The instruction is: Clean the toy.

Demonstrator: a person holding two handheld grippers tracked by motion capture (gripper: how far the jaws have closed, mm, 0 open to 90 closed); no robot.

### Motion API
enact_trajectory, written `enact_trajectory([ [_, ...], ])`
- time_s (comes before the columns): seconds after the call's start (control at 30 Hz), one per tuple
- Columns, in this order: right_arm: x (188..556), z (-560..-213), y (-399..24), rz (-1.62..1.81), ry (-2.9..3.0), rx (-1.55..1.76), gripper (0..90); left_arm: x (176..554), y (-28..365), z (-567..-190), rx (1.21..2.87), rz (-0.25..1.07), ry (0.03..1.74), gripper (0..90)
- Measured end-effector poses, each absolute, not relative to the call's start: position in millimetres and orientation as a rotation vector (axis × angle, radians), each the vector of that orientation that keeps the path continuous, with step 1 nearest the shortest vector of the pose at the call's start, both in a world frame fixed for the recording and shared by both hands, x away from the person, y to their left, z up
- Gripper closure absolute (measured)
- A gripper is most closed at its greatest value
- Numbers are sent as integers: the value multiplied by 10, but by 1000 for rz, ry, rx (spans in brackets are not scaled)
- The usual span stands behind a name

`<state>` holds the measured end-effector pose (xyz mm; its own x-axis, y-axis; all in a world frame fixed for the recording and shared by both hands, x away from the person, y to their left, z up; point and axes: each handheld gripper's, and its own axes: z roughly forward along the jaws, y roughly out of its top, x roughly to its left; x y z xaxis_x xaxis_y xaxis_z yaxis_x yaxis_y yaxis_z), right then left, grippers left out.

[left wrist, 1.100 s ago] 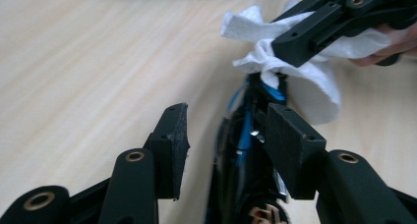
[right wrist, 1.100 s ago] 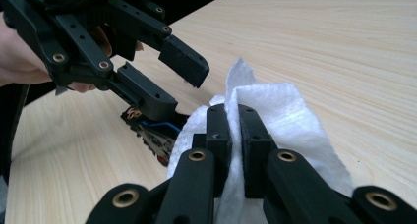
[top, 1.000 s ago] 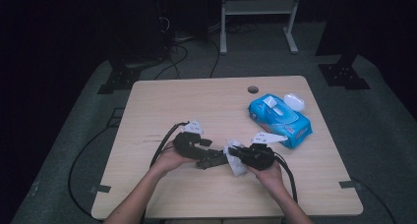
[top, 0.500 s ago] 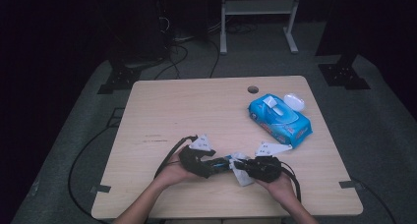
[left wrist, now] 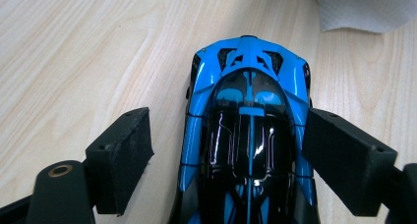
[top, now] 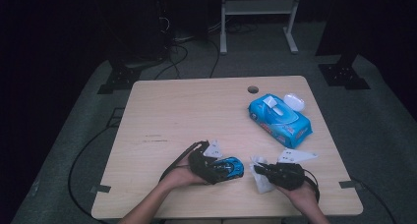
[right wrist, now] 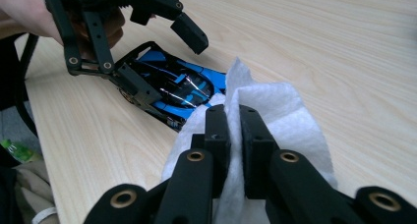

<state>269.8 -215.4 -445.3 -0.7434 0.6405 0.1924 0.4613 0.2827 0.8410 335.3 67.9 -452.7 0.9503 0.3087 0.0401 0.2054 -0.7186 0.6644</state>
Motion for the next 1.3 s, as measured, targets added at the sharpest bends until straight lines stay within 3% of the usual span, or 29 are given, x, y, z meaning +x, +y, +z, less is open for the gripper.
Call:
enact_trajectory([
  [0.27, 2679, -4445, -2161, 1468, 2371, 1008, 829, 3359, 664, -4569, 2432, 75, 320, 172],
  [0.4, 2694, -4461, -2171, 1464, 2367, 1014, 829, 3359, 617, -4665, 2494, 124, 310, 175],
  [0.47, 2696, -4458, -2184, 1470, 2359, 1026, 828, 3357, 619, -4653, 2494, 121, 295, 247],
  [0.67, 2725, -4455, -2230, 1479, 2338, 1041, 829, 3351, 572, -4573, 2495, 204, 260, 281],
  [0.97, 2805, -4418, -2368, 1447, 2275, 1072, 828, 3609, 560, -4529, 2527, 329, 317, 281],
  [1.13, 2868, -4417, -2431, 1431, 2244, 1093, 826, 3839, 647, -4573, 2509, 299, 401, 281],
  [1.23, 2955, -4465, -2455, 1395, 2246, 1095, 794, 3858, 652, -4587, 2487, 289, 418, 278],
  [1.3, 3015, -4507, -2482, 1387, 2241, 1114, 704, 3859, 651, -4586, 2481, 291, 429, 272],
])
